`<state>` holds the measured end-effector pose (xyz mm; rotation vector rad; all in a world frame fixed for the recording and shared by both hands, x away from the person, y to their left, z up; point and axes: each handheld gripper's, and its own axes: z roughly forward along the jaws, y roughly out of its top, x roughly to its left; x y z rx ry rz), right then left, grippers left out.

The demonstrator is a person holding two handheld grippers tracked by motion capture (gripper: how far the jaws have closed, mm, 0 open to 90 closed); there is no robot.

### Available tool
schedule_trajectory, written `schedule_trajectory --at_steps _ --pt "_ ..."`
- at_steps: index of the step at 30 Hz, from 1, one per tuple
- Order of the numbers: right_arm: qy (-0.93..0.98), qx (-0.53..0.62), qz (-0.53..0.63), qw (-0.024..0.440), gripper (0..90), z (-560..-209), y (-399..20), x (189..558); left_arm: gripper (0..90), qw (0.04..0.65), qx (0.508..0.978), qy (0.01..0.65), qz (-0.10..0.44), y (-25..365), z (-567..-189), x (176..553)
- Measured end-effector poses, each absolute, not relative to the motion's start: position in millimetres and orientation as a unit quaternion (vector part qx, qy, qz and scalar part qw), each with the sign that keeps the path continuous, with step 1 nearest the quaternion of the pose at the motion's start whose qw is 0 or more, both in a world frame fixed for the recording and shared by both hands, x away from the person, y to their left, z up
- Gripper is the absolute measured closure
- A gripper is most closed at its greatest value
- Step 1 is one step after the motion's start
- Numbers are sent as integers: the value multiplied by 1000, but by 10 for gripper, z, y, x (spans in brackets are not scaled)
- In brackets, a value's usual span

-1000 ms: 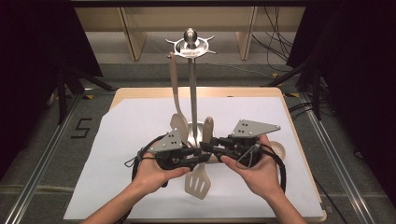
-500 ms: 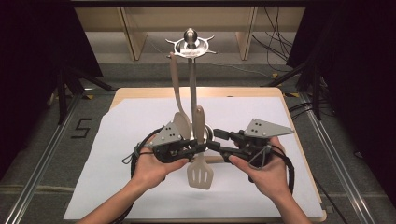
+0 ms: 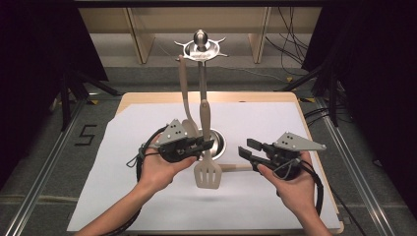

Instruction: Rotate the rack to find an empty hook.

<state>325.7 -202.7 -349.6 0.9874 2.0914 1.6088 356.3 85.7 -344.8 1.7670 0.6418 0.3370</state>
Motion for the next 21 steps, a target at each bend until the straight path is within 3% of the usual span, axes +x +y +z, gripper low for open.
schedule_trajectory --at_steps 13,20,21 --pt "747 350 530 194 588 -3593 -2071 3248 768 576 752 280 153 883 -3386 3649" --pt "749 369 518 182 589 -3616 -2062 3227 768 576 751 282 158 891 -3338 3694" --pt "751 350 522 201 589 -3626 -2074 3261 768 576 750 285 158 888 -3333 3699"
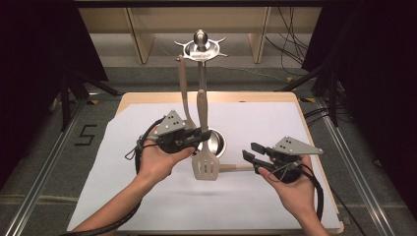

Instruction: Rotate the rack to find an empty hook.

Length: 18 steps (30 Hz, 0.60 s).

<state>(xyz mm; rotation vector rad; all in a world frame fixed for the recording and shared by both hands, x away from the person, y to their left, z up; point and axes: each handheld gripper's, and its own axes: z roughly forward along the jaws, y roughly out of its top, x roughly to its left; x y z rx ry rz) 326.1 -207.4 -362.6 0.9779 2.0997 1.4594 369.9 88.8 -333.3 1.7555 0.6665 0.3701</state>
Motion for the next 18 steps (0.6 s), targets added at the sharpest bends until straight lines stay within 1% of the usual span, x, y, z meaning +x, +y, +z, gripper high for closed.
schedule_trajectory --at_steps 1,7,8,10,12,15,16,18 --pt "752 360 518 188 588 -3621 -2070 3243 768 576 750 286 158 888 -3327 3709" --pt "752 355 520 194 589 -3625 -2073 3250 768 573 748 291 161 891 -3320 3753" --pt "750 359 525 183 588 -3632 -2060 3249 768 572 749 293 161 893 -3319 3756" --pt "750 357 521 194 589 -3638 -2067 3253 768 572 748 295 160 890 -3316 3761" --pt "748 368 521 184 588 -3643 -2058 3246 768 571 749 294 163 888 -3303 3768" --pt "750 362 520 189 588 -3649 -2062 3266 768 573 749 291 162 882 -3273 3785" --pt "746 372 522 180 588 -3648 -2049 3257 769 573 748 294 161 878 -3266 3788" --pt "750 368 518 184 588 -3642 -2058 3275 768 572 749 292 162 877 -3247 3808"
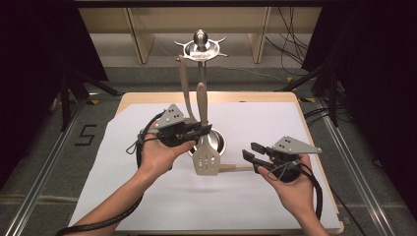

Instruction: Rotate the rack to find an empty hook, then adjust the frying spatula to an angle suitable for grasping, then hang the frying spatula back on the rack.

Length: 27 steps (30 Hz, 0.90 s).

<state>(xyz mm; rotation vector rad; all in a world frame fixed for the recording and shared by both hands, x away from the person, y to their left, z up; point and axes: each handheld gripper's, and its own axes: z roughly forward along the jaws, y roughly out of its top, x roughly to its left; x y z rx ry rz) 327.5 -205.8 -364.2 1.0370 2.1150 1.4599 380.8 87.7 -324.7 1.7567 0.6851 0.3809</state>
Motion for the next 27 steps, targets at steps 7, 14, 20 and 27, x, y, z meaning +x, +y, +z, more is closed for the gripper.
schedule_trajectory --at_steps 7,14,20,27 --pt "744 368 523 194 588 -3621 -2097 3296 768 574 748 290 163 865 -3181 3892" --pt "740 379 522 189 589 -3615 -2144 3281 769 572 748 293 165 840 -3161 3924" --pt "738 374 529 189 588 -3618 -2178 3297 769 562 761 265 185 828 -3122 3983" --pt "736 370 532 196 588 -3576 -2197 3293 769 567 758 262 186 820 -3097 4022"
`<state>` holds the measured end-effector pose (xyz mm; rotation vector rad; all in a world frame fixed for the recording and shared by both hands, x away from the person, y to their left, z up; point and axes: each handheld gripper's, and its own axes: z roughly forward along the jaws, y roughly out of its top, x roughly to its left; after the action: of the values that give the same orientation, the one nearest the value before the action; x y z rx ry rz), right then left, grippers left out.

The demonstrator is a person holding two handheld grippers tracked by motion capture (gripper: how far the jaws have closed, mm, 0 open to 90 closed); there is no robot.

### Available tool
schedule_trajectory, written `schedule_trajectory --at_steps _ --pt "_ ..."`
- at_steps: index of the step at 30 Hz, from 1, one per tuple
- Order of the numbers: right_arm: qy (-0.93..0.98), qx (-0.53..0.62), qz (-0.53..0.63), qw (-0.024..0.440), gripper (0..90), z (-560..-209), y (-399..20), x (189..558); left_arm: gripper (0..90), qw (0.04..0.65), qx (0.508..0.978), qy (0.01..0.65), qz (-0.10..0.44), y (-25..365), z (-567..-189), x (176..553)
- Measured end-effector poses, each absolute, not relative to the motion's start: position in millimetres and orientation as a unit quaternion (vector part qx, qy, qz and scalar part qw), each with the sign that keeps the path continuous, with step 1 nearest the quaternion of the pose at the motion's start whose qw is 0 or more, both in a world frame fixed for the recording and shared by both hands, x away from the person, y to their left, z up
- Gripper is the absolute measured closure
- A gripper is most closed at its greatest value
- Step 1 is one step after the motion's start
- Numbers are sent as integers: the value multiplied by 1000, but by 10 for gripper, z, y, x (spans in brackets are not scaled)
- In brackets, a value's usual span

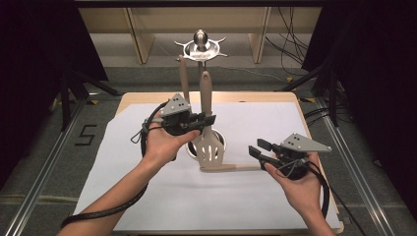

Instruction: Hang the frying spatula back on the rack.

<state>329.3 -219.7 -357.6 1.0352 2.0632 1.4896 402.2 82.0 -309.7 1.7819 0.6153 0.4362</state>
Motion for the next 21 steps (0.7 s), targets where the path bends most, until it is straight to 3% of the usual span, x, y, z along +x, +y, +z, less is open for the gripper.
schedule_trajectory --at_steps 21 --pt "738 377 527 187 586 -3617 -2179 3255 768 559 758 276 194 833 -3040 4059"
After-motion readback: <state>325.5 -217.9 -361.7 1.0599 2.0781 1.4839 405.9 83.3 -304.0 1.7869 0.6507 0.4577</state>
